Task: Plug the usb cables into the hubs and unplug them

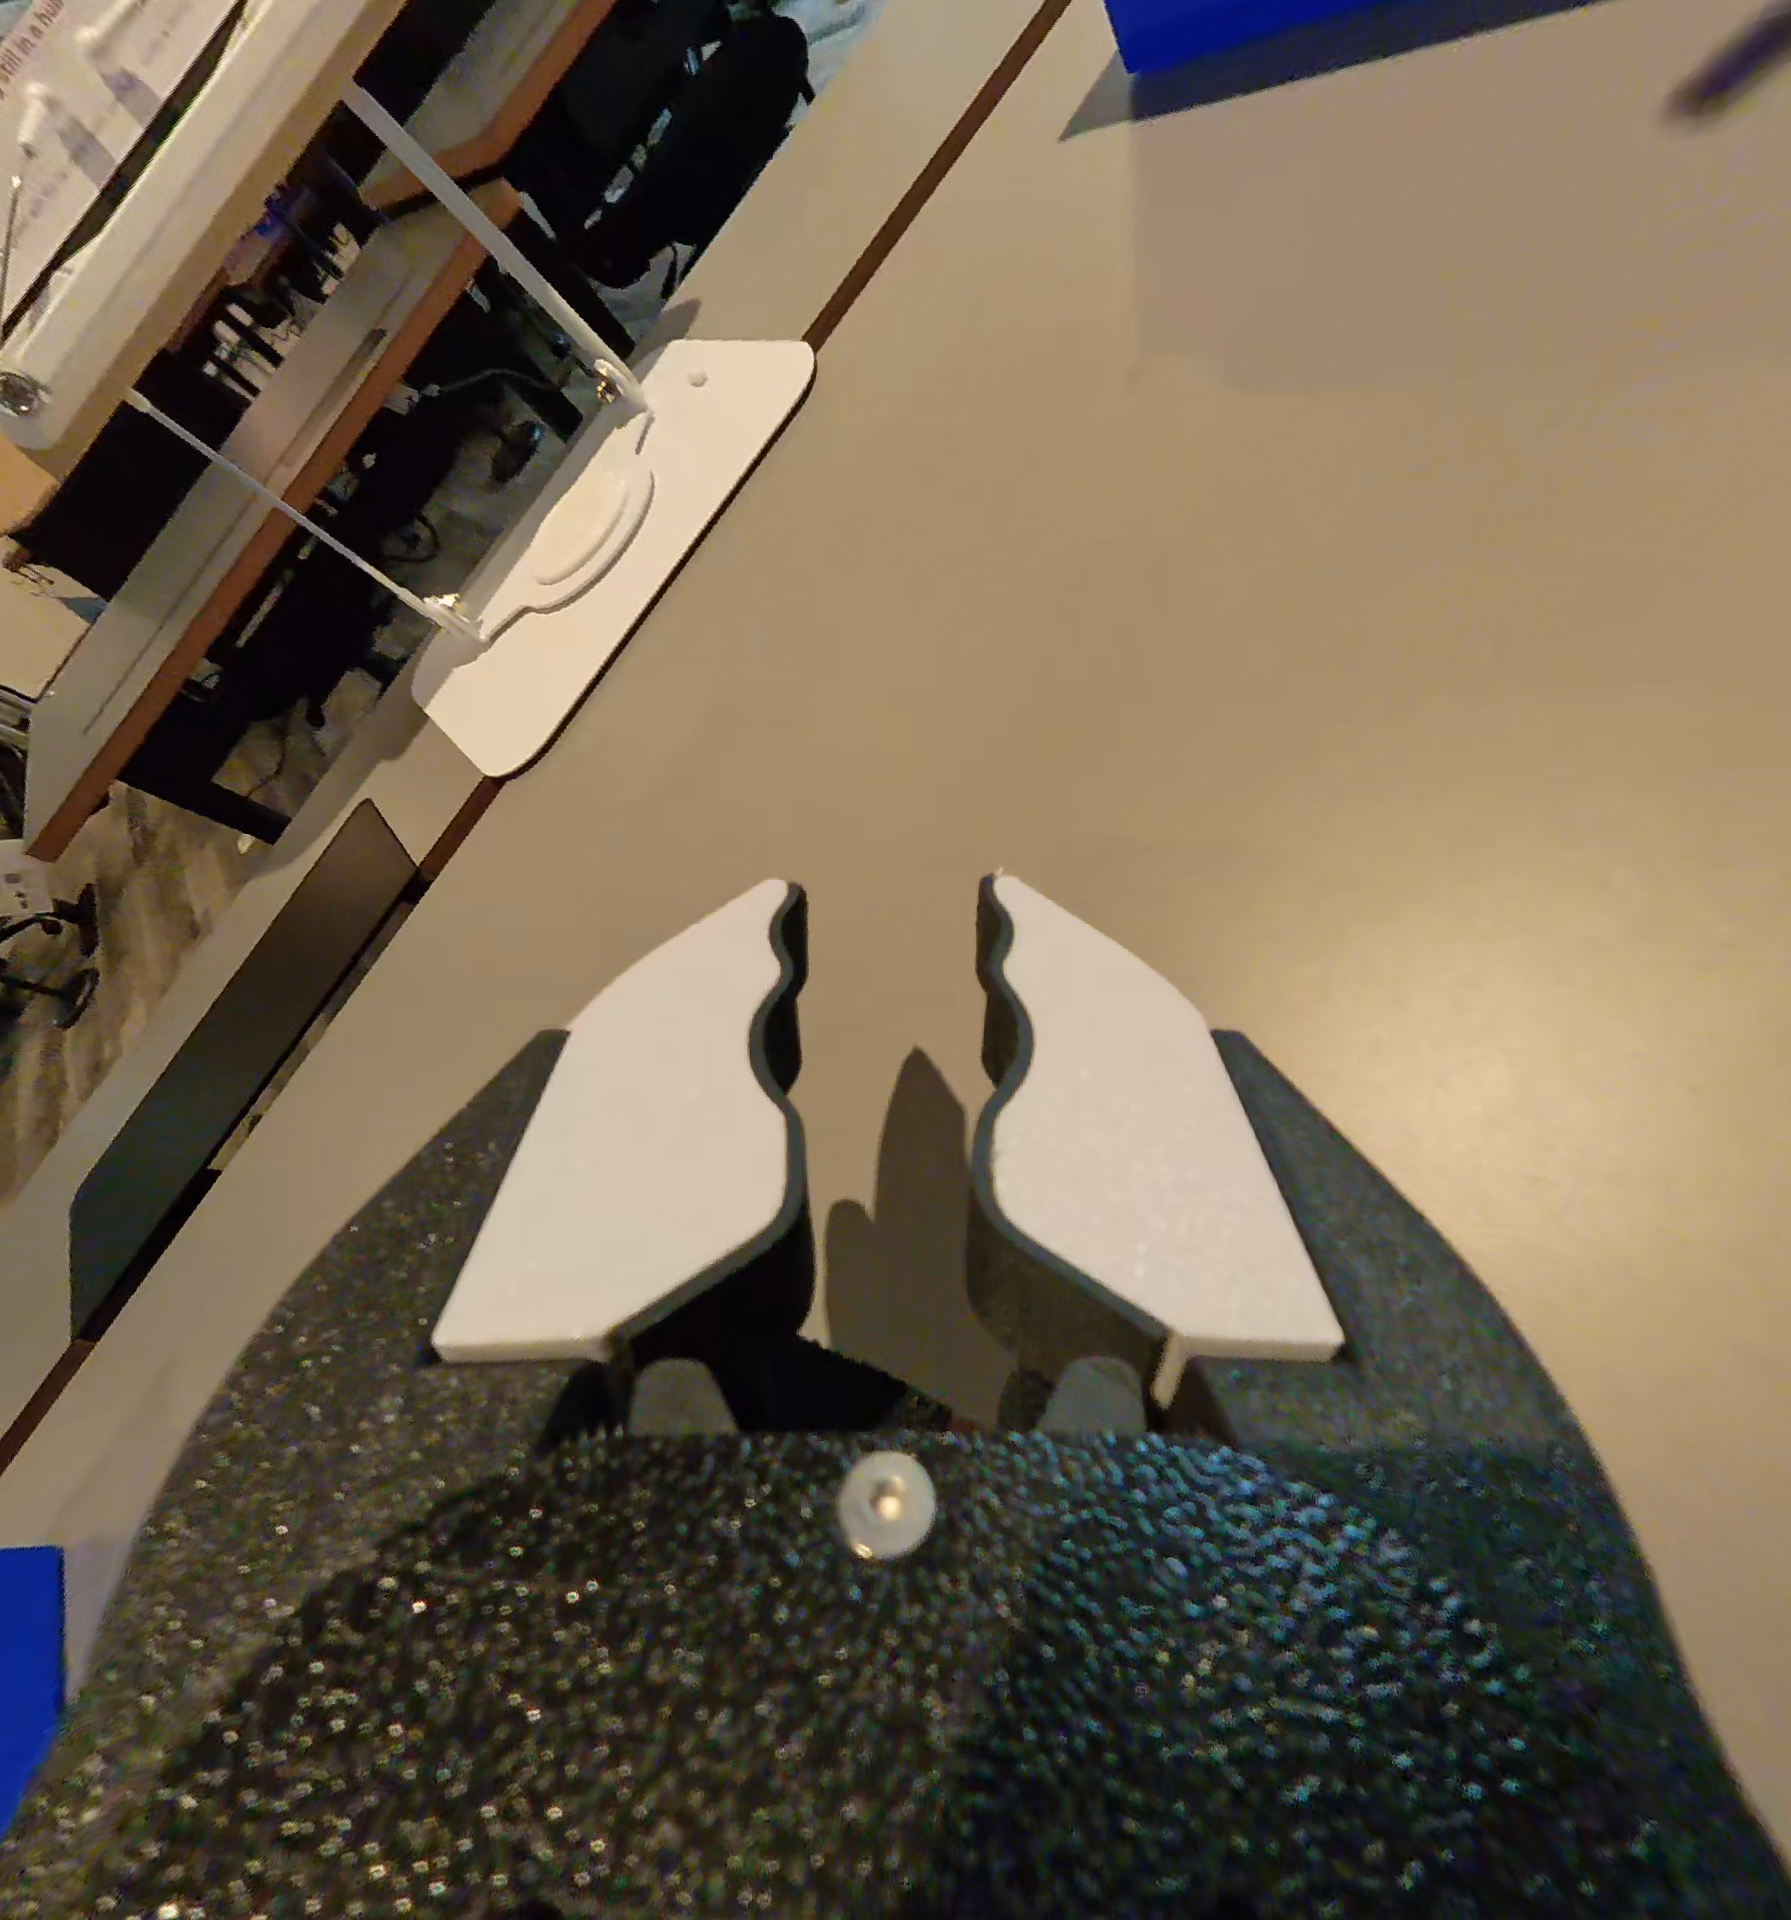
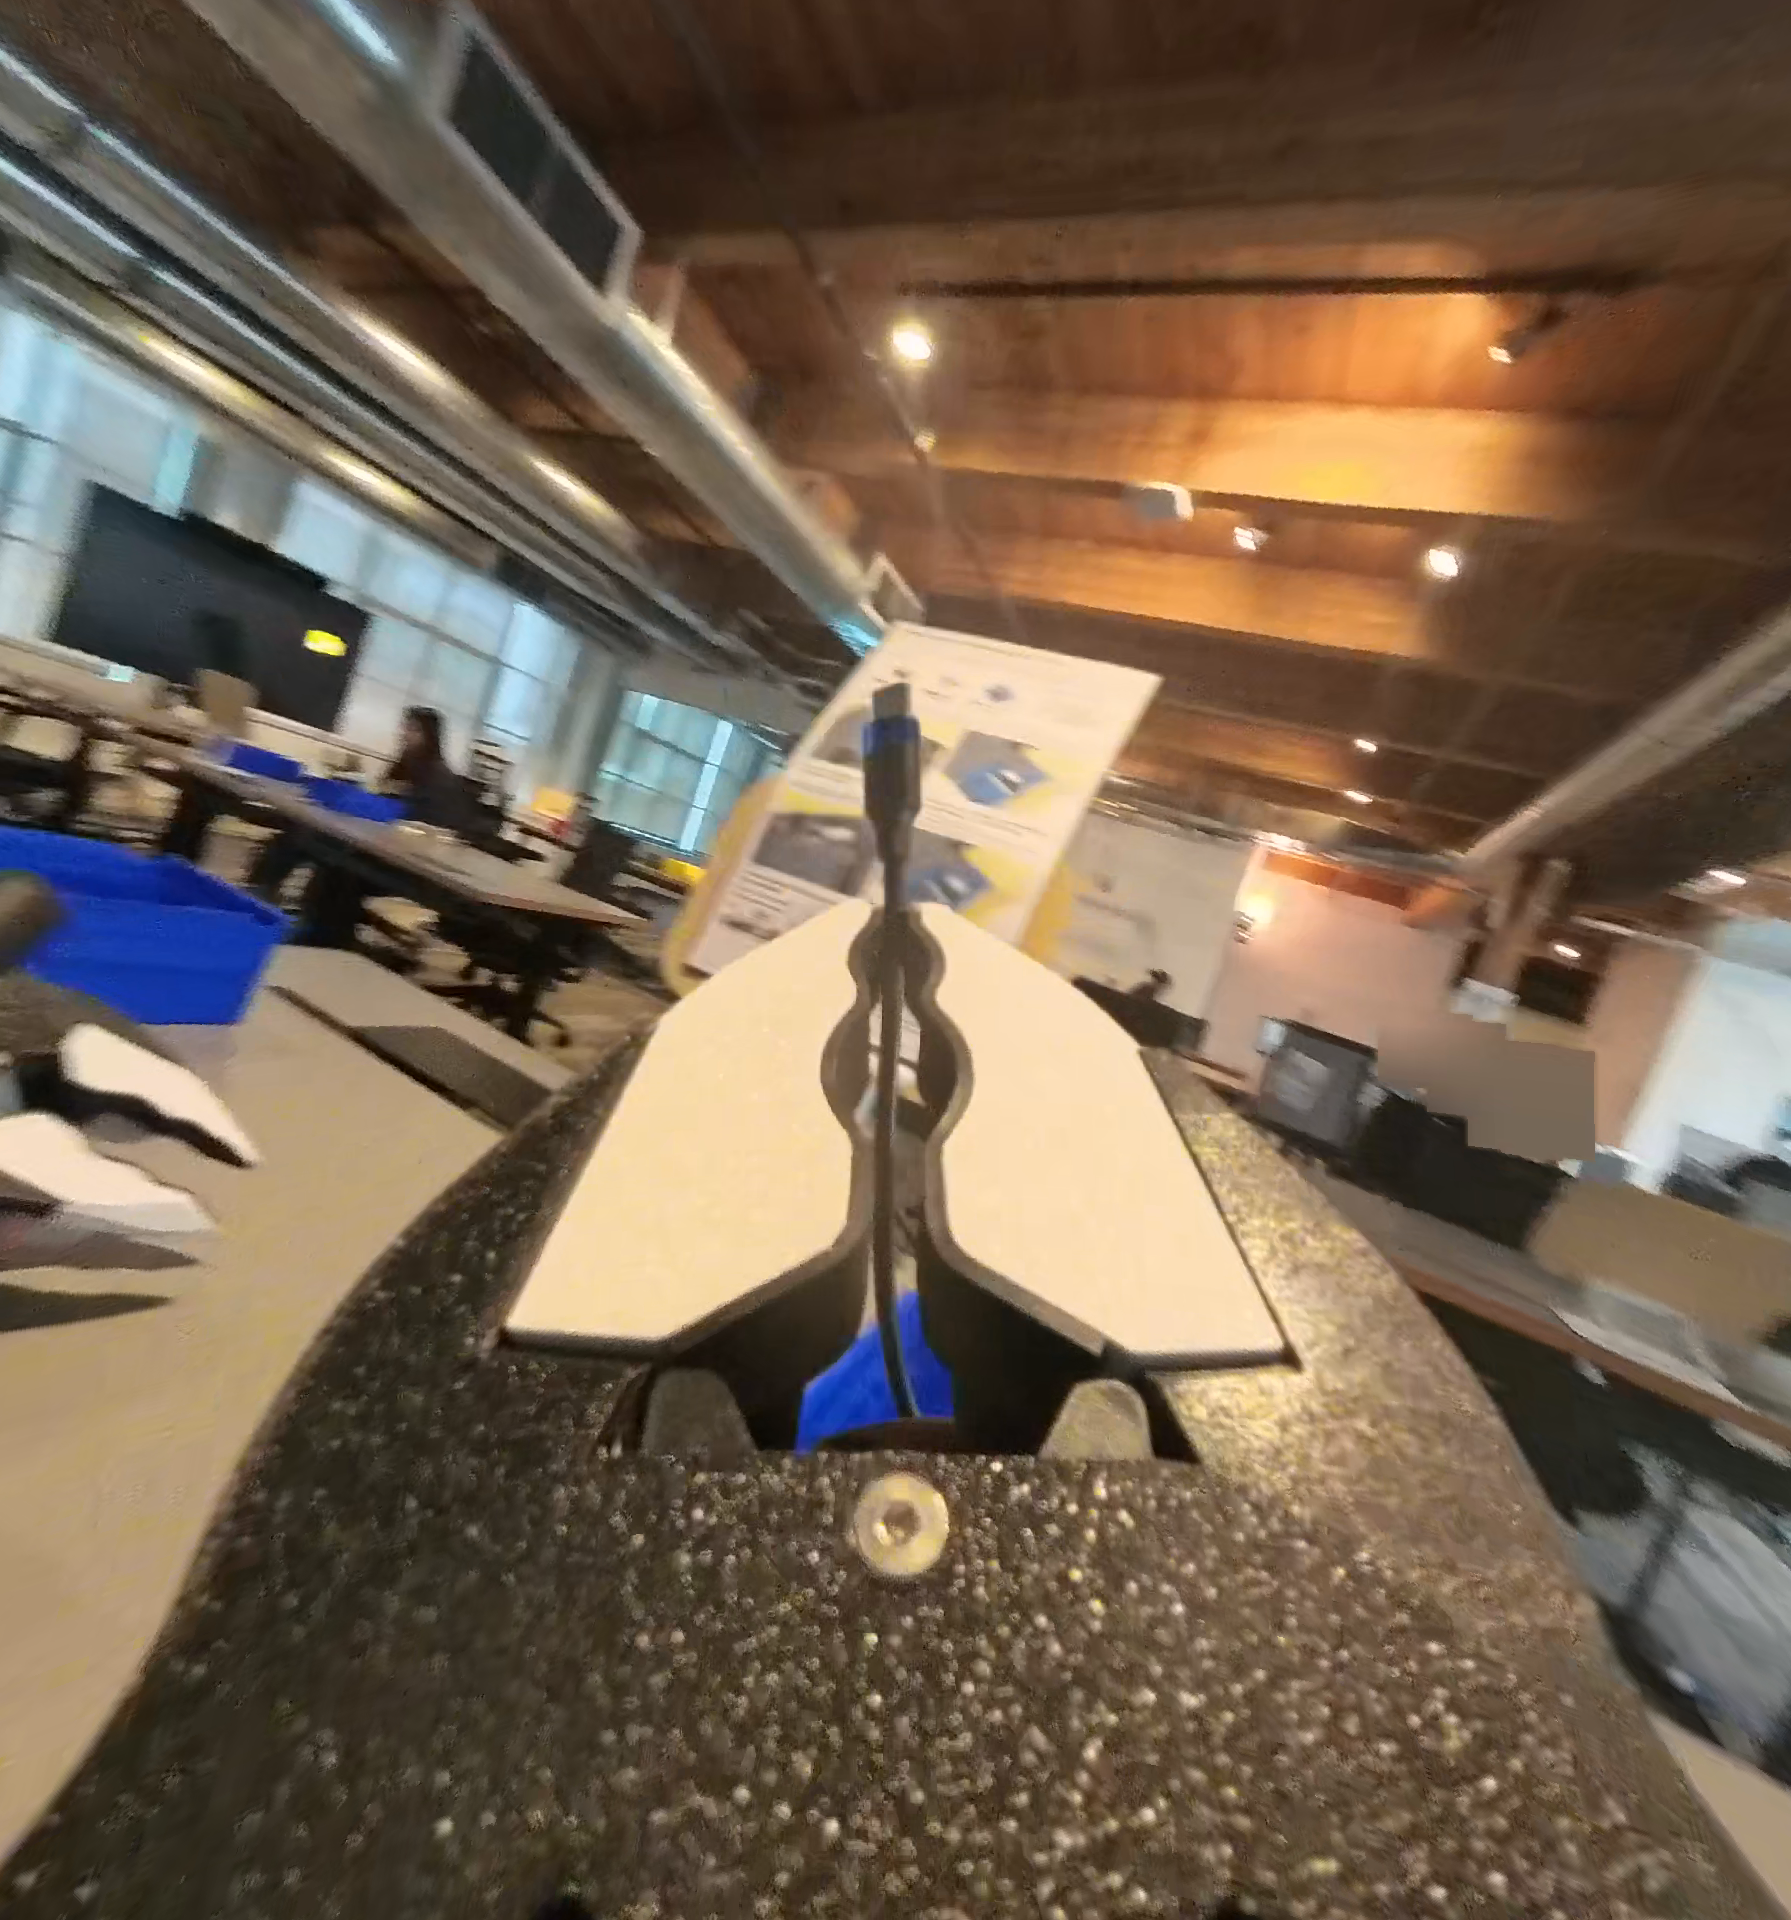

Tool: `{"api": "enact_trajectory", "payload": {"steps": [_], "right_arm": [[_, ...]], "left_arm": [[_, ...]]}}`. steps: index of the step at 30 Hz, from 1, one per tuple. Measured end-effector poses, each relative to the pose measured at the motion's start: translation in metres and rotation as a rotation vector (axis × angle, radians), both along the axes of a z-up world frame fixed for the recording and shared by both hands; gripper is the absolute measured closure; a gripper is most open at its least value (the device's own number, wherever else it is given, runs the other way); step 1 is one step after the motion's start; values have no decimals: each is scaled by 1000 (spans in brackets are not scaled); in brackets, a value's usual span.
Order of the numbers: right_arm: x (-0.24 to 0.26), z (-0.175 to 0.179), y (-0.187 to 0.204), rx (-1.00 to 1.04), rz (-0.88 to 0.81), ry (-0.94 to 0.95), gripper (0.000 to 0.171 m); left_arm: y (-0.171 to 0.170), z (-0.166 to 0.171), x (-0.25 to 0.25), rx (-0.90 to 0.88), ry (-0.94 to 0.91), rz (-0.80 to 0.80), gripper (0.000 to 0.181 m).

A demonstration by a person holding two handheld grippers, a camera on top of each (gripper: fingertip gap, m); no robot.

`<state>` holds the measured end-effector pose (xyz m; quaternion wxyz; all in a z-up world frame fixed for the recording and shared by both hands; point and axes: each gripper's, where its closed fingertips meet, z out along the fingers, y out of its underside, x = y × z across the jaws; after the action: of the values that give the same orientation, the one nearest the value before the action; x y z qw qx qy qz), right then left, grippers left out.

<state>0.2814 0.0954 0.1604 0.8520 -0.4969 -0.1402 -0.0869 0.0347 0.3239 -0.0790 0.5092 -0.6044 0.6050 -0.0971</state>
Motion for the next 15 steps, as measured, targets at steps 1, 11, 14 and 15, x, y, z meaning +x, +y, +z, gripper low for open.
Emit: {"api": "enact_trajectory", "payload": {"steps": [1, 11, 14, 15], "right_arm": [[15, -2, -6, 2, -40, 18, 169], [68, -59, 23, -242, -191, 107, 169], [56, -75, 42, -308, -152, 67, 169], [50, -81, 47, -330, -119, 55, 169]], "left_arm": [[0, 0, 0, 6, 5, 0, 150], [-2, -2, 1, 44, 36, -11, 151], [-4, 0, 1, 62, 42, -17, 151], [-4, 1, 1, 67, 45, -19, 151]]}}
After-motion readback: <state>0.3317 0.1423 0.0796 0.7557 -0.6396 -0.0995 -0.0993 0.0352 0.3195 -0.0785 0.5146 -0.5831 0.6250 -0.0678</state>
